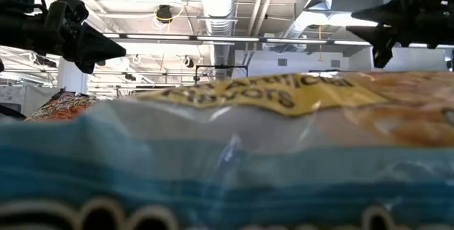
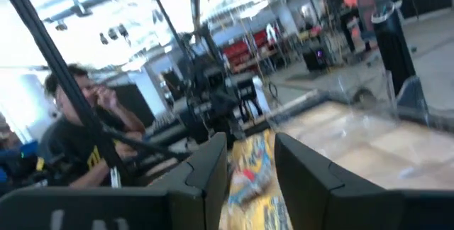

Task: Sort Maruchan noodles
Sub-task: Put the black noodle pack into the right transparent bin

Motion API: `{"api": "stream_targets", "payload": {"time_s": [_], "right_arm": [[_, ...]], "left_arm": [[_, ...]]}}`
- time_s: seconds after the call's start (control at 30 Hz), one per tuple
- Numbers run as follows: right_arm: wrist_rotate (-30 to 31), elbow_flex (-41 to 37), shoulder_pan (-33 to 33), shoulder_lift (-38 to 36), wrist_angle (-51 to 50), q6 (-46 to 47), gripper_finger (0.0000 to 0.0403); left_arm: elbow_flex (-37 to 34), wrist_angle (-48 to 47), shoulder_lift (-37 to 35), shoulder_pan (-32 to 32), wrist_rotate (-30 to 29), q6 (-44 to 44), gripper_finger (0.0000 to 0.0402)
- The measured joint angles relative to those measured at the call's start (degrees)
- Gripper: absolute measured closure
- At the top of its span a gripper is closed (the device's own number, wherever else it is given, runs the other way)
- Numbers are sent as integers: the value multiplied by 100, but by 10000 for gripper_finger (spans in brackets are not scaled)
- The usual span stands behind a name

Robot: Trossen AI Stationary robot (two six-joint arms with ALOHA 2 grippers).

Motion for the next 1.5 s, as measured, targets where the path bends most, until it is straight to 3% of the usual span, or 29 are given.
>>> {"api": "stream_targets", "payload": {"time_s": [0.37, 0.67, 0.9, 1.13, 1.5], "right_arm": [[9, 1328, 11, 285, -216, -569, 202], [-53, 2781, 11, 1303, -1686, -938, 185], [-457, 4094, 25, 2194, -3574, -1014, 186], [-466, 5236, 354, 3078, -4946, -1019, 186], [-464, 5765, 896, 4282, -5493, -1821, 186]], "left_arm": [[0, 12, 1, -1, -48, -22, 401], [0, 12, 1, 0, -48, -221, 401], [0, 12, 2, -2, -47, -221, 401], [0, 12, 2, -1, -46, -219, 401], [0, 12, 2, -2, -35, -391, 401]]}}
